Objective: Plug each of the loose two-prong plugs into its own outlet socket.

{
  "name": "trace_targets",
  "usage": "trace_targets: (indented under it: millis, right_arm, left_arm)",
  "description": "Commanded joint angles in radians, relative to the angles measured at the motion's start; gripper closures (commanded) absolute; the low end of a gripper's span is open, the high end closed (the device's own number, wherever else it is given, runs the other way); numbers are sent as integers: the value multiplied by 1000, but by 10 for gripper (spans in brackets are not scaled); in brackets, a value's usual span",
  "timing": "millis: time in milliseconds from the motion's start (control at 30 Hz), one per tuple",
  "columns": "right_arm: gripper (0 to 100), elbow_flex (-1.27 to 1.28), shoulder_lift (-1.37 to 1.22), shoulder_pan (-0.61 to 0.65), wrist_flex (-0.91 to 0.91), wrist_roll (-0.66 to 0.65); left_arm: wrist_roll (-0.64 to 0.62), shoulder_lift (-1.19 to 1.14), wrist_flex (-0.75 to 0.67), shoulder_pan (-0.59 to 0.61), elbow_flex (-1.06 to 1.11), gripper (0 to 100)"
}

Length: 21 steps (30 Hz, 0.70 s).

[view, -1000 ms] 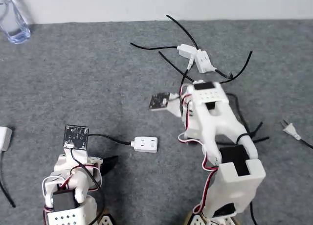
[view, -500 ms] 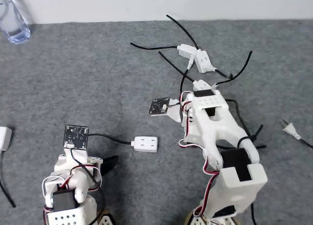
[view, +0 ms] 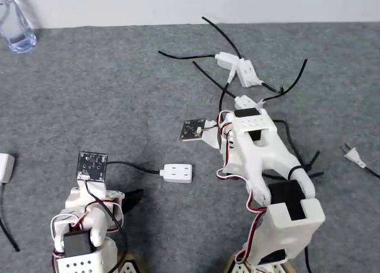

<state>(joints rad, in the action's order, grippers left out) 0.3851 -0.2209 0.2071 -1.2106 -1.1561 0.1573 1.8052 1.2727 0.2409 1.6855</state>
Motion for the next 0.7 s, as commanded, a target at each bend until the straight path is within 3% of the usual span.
trace_targets:
  millis: [0,67,233,667]
  right_arm:
    - [856,3,24,-2,-8,3]
    - [852,2,24,-2,-36,2]
    - [725,-5,79,-5,-110,6]
    - [732,84,166,-8,-38,2]
  left_arm:
    - [-14,15,-11,-2,-4,585]
    - [-14,15,-11,-2,-4,585]
    - [-14,15,-11,-2,-4,585]
    - [-14,15,-11,-2,-4,585]
